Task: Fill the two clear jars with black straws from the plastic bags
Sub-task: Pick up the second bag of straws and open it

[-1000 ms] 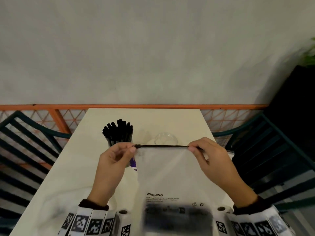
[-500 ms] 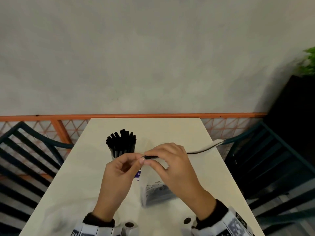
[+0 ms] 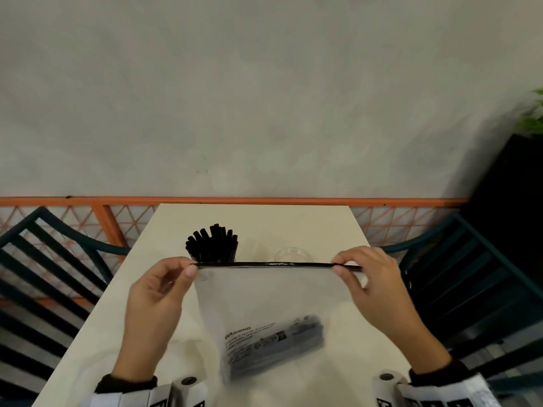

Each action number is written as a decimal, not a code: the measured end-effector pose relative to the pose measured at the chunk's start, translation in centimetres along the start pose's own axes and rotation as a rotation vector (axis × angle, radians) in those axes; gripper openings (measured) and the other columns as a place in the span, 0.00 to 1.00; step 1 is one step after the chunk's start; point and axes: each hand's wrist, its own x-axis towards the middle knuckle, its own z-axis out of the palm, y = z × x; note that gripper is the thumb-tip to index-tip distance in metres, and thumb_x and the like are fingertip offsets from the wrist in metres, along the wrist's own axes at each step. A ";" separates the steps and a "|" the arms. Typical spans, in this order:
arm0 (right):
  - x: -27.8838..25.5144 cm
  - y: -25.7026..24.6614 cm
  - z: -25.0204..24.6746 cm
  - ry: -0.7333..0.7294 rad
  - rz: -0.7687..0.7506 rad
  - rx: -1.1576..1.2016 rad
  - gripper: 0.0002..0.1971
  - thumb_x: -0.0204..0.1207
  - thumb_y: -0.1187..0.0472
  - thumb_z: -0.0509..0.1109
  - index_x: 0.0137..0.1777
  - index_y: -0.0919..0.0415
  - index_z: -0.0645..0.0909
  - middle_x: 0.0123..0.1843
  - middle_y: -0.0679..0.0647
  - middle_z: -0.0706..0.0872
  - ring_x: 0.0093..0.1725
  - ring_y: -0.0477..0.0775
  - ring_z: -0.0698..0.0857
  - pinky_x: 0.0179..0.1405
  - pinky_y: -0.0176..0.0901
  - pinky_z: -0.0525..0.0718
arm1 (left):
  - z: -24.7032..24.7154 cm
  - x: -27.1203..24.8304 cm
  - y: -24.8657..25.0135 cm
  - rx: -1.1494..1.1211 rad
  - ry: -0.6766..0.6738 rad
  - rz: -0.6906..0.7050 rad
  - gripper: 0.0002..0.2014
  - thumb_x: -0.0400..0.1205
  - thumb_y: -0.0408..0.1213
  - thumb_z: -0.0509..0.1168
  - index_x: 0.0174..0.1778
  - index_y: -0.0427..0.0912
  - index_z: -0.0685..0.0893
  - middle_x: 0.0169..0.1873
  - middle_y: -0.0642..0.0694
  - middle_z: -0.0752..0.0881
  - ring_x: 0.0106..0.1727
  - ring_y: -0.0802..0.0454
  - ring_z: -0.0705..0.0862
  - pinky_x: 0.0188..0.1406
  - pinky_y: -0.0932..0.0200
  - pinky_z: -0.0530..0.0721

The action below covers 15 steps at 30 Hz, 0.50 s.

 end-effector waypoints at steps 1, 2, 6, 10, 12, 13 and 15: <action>-0.2 0.9 -0.5 0.020 0.010 -0.023 0.13 0.73 0.46 0.60 0.43 0.51 0.83 0.41 0.39 0.84 0.44 0.43 0.79 0.49 0.54 0.80 | -0.4 0.2 -0.1 0.013 0.015 -0.005 0.14 0.76 0.28 0.66 0.32 0.53 0.86 0.31 0.62 0.89 0.36 0.69 0.83 0.46 0.71 0.81; -0.4 1.5 -1.0 0.033 0.032 -0.043 0.12 0.74 0.47 0.62 0.43 0.52 0.83 0.41 0.37 0.83 0.43 0.44 0.79 0.48 0.54 0.80 | -0.7 0.3 -0.2 0.023 0.029 -0.012 0.15 0.77 0.29 0.66 0.31 0.55 0.86 0.31 0.62 0.89 0.36 0.69 0.82 0.48 0.67 0.80; -1.0 2.7 -2.1 0.051 0.114 -0.014 0.05 0.74 0.62 0.72 0.43 0.50 0.81 0.41 0.30 0.78 0.42 0.40 0.78 0.46 0.29 0.77 | -0.7 0.7 -0.3 0.120 0.027 -0.028 0.16 0.78 0.31 0.66 0.31 0.59 0.86 0.32 0.62 0.88 0.41 0.63 0.84 0.48 0.68 0.80; -1.6 1.7 -1.8 0.023 0.186 0.163 0.14 0.72 0.65 0.72 0.41 0.41 0.78 0.41 0.36 0.83 0.44 0.42 0.84 0.38 0.26 0.82 | 0.7 -0.1 1.2 0.559 0.050 0.249 0.09 0.78 0.36 0.66 0.48 0.56 0.80 0.47 0.62 0.77 0.55 0.54 0.75 0.57 0.55 0.78; -2.0 1.2 -1.5 0.031 0.170 0.184 0.13 0.72 0.65 0.73 0.42 0.42 0.79 0.39 0.39 0.84 0.42 0.44 0.86 0.40 0.30 0.84 | 2.4 -1.1 2.3 0.667 -0.015 0.396 0.11 0.75 0.45 0.62 0.53 0.56 0.80 0.52 0.57 0.75 0.59 0.59 0.70 0.62 0.52 0.65; -2.2 1.0 -1.4 0.038 0.152 0.183 0.11 0.71 0.65 0.73 0.42 0.44 0.80 0.39 0.40 0.85 0.41 0.45 0.86 0.41 0.32 0.84 | 3.5 -1.8 2.6 0.688 -0.078 0.440 0.11 0.74 0.48 0.60 0.52 0.59 0.80 0.54 0.56 0.76 0.60 0.59 0.70 0.61 0.56 0.59; -2.4 0.4 -1.2 0.046 0.133 0.194 0.11 0.71 0.65 0.74 0.43 0.46 0.82 0.42 0.40 0.84 0.42 0.46 0.85 0.42 0.33 0.84 | 5.9 -2.9 2.8 0.705 -0.198 0.492 0.09 0.75 0.50 0.60 0.47 0.62 0.82 0.55 0.56 0.78 0.61 0.59 0.70 0.57 0.62 0.55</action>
